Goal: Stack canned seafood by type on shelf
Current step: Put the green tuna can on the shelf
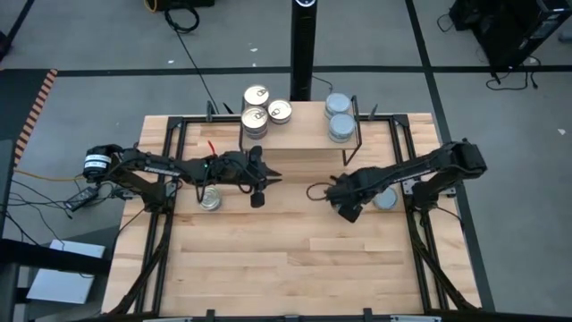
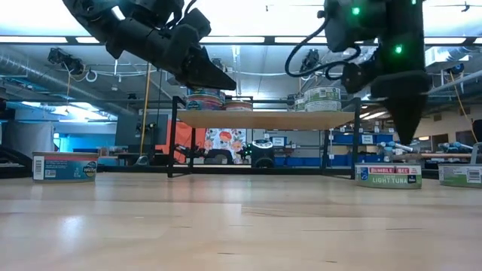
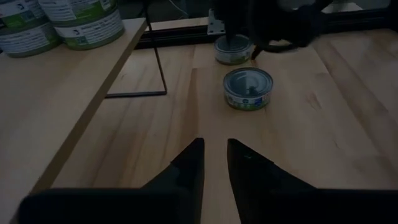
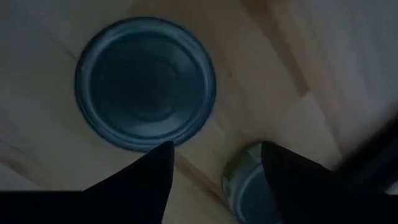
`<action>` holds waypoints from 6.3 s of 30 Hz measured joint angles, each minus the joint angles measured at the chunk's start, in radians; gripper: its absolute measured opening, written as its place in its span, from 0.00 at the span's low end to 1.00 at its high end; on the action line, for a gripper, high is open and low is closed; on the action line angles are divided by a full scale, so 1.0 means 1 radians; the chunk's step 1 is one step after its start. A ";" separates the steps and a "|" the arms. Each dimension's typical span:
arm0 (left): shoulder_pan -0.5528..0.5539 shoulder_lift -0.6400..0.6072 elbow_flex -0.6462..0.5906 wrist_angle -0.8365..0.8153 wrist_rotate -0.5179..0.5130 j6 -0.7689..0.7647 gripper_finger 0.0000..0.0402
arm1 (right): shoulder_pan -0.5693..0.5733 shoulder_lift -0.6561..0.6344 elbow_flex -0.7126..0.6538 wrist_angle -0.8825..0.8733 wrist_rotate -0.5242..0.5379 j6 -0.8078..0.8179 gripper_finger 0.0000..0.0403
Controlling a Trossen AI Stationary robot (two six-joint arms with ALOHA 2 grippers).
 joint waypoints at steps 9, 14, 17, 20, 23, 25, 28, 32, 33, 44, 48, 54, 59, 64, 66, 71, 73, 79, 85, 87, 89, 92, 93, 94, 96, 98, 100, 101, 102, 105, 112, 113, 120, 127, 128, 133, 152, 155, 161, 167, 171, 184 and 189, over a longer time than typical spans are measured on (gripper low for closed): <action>-0.009 0.000 0.000 -0.001 0.000 0.001 0.18 | -0.132 -0.245 -0.296 0.412 -0.047 -0.120 0.46; -0.009 0.000 0.000 -0.002 0.000 -0.001 0.18 | -0.171 -0.296 -0.441 0.641 -0.094 -0.118 0.38; -0.010 0.000 0.000 -0.005 0.000 -0.006 0.18 | -0.179 -0.300 -0.480 0.726 -0.099 -0.118 0.34; -0.010 0.000 0.000 -0.017 0.000 -0.025 0.18 | -0.179 -0.300 -0.498 0.771 -0.102 -0.119 0.29; -0.011 0.000 0.000 -0.020 0.000 -0.028 0.18 | -0.179 -0.298 -0.499 0.799 -0.103 -0.135 0.21; -0.011 0.000 0.000 -0.024 0.000 -0.030 0.18 | -0.179 -0.297 -0.500 0.817 -0.104 -0.152 0.14; -0.011 0.000 0.000 -0.027 0.000 -0.031 0.18 | -0.178 -0.296 -0.501 0.840 -0.105 -0.171 0.04; -0.011 0.000 0.000 -0.028 0.000 -0.031 0.18 | -0.178 -0.294 -0.502 0.865 -0.107 -0.182 0.03; -0.011 0.000 0.000 -0.028 0.000 -0.032 0.18 | -0.176 -0.293 -0.499 0.862 -0.109 -0.185 0.03; -0.011 0.000 0.000 -0.041 0.000 -0.093 0.18 | -0.055 -0.292 -0.348 0.847 0.001 -0.278 0.01; -0.011 0.000 0.000 -0.046 0.014 -0.131 0.18 | 0.018 -0.293 -0.284 0.850 0.074 -0.319 0.01; -0.015 0.000 0.000 -0.046 0.058 -0.156 0.18 | 0.133 -0.293 -0.225 0.851 0.209 -0.342 0.01; -0.034 0.000 0.000 -0.051 0.059 -0.157 0.20 | 0.185 -0.274 -0.223 0.846 0.256 -0.264 0.01; -0.056 0.013 0.000 -0.032 0.059 -0.159 0.21 | 0.186 -0.195 -0.223 0.800 0.246 -0.088 0.09; -0.064 0.039 -0.001 -0.011 0.058 -0.174 0.20 | 0.174 -0.158 -0.223 0.742 0.243 -0.042 0.14; -0.076 0.183 0.000 0.152 0.061 -0.226 0.12 | 0.146 -0.107 -0.223 0.598 0.268 0.004 0.17; -0.076 0.242 0.000 0.229 0.060 -0.250 0.07 | 0.144 -0.097 -0.223 0.549 0.278 0.004 0.11; -0.076 0.381 0.074 0.301 0.067 -0.254 0.02 | 0.120 -0.083 -0.292 0.588 0.272 0.004 0.03; -0.074 0.471 0.186 0.179 0.059 -0.196 0.01 | 0.112 -0.061 -0.391 0.820 0.235 -0.037 0.01; -0.074 0.489 0.218 0.162 0.036 -0.171 0.01 | 0.108 -0.059 -0.411 0.854 0.234 -0.040 0.02; -0.074 0.500 0.235 0.137 0.025 -0.150 0.01 | 0.102 -0.053 -0.426 0.906 0.221 -0.047 0.02; -0.074 0.511 0.256 0.133 0.019 -0.125 0.01 | 0.093 -0.041 -0.442 0.971 0.212 -0.070 0.01; -0.074 0.516 0.267 0.127 0.019 -0.119 0.01 | 0.092 -0.036 -0.445 0.995 0.209 -0.075 0.01; -0.074 0.528 0.276 0.127 0.019 -0.109 0.01 | 0.090 -0.030 -0.449 1.002 0.209 -0.079 0.01; -0.074 0.539 0.288 0.106 0.019 -0.105 0.01 | 0.085 -0.020 -0.448 1.020 0.212 -0.086 0.01; -0.074 0.568 0.306 0.107 0.020 -0.098 0.01 | 0.084 -0.014 -0.448 1.035 0.209 -0.092 0.01; -0.074 0.576 0.302 0.088 0.018 -0.097 0.00 | 0.083 -0.013 -0.449 1.052 0.207 -0.100 0.01; -0.074 0.589 0.309 0.098 0.017 -0.097 0.00 | 0.083 -0.013 -0.449 1.057 0.204 -0.101 0.01; -0.074 0.594 0.314 0.093 0.010 -0.098 0.00 | 0.083 -0.014 -0.449 1.060 0.204 -0.102 0.01; -0.074 0.598 0.310 0.071 -0.015 -0.099 0.00 | 0.083 -0.017 -0.448 1.067 0.197 -0.103 0.01; -0.080 0.597 0.309 0.049 -0.033 -0.101 0.00 | 0.088 -0.043 -0.440 1.052 0.194 -0.103 0.01; -0.081 0.597 0.309 0.047 -0.033 -0.101 0.00 | 0.089 -0.049 -0.440 1.050 0.196 -0.103 0.01; -0.103 0.597 0.305 0.037 -0.070 -0.100 0.00 | 0.091 -0.089 -0.440 1.064 0.198 -0.107 0.02; -0.134 0.598 0.303 0.035 -0.117 -0.096 0.00 | 0.117 -0.100 -0.440 1.072 0.217 -0.105 0.02; -0.138 0.598 0.303 0.035 -0.121 -0.096 0.00 | 0.119 -0.101 -0.440 1.073 0.217 -0.104 0.02; -0.148 0.584 0.302 0.020 -0.138 -0.090 0.00 | 0.128 -0.102 -0.440 1.079 0.218 -0.102 0.02; -0.185 0.415 0.251 -0.179 -0.266 -0.173 0.00 | 0.125 -0.066 -0.439 1.185 0.244 -0.084 0.02; -0.156 0.421 0.173 -0.098 -0.228 -0.233 0.00 | 0.125 -0.033 -0.440 1.191 0.238 -0.083 0.02; -0.114 0.425 0.087 0.042 -0.143 -0.270 0.00 | 0.119 0.018 -0.440 1.264 0.221 -0.083 0.02; -0.114 0.467 0.092 0.102 -0.095 -0.273 0.00 | 0.100 0.043 -0.439 1.330 0.195 -0.100 0.02; -0.115 0.481 0.092 0.140 -0.081 -0.286 0.00 | 0.092 0.080 -0.440 1.374 0.170 -0.102 0.02; -0.119 0.468 0.145 0.142 -0.080 -0.264 0.00 | 0.094 0.115 -0.441 1.409 0.152 -0.110 0.02; -0.118 0.467 0.171 0.138 -0.076 -0.259 0.00 | 0.091 0.115 -0.441 1.412 0.151 -0.111 0.02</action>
